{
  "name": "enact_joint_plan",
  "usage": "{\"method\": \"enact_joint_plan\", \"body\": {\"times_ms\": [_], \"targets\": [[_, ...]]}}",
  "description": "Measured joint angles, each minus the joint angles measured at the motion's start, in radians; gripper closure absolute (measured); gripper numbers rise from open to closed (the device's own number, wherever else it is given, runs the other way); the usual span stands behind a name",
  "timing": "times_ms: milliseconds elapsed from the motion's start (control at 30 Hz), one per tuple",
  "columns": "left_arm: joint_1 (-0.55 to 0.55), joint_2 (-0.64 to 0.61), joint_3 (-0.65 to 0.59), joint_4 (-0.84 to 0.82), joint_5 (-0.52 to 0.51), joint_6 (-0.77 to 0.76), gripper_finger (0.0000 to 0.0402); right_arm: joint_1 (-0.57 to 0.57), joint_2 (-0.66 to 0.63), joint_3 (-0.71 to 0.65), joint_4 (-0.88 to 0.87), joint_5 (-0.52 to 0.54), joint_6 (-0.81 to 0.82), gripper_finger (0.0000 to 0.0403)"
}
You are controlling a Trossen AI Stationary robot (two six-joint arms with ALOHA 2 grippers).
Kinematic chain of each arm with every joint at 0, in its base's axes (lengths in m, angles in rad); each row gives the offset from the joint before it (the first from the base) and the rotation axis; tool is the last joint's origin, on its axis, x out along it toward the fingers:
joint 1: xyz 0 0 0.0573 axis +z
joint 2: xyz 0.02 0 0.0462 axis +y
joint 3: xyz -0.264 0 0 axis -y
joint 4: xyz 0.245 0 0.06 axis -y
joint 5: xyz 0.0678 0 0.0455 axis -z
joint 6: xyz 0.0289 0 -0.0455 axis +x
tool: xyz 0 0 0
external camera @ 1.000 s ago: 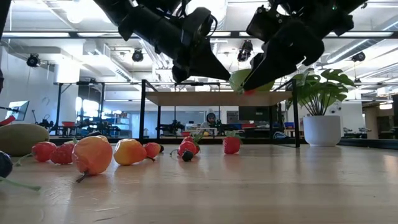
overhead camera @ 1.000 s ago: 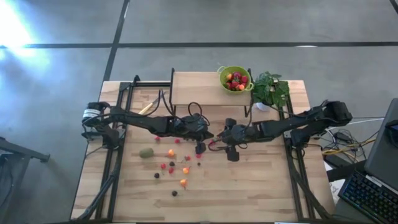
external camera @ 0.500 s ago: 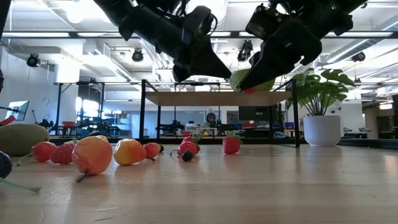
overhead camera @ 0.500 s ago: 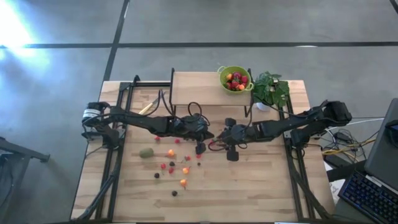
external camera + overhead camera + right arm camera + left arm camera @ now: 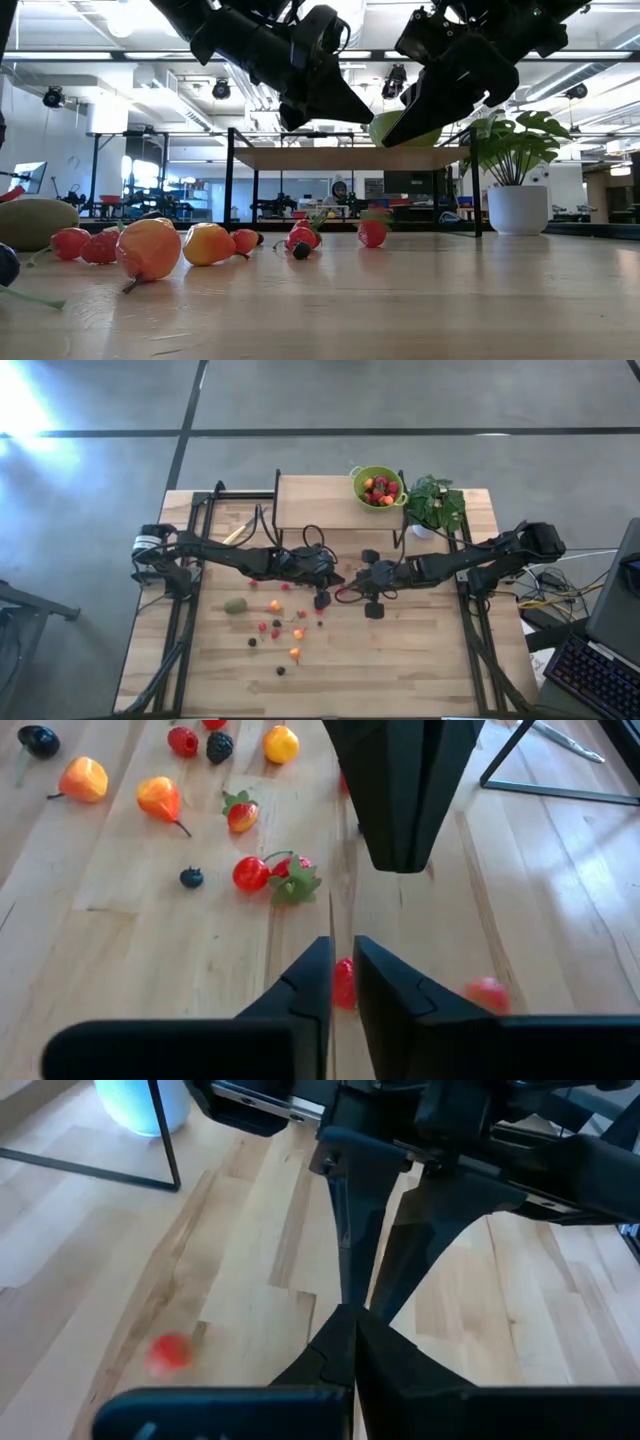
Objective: Build produce basket
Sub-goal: Put the strawberry into the green basket
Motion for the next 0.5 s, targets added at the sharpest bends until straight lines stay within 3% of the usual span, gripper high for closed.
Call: {"method": "enact_joint_plan", "body": {"times_ms": [200, 500], "targets": [[0.0, 0.0, 0.0, -0.001, 0.0, 0.012, 0.0399, 0.0, 0.0, 0.0, -0.01, 0.0, 0.002, 0.0392], [0.0, 0.0, -0.013, -0.016, -0.012, 0.042, 0.0396, -0.041, 0.003, -0.001, -0.069, 0.049, 0.124, 0.0353]]}}
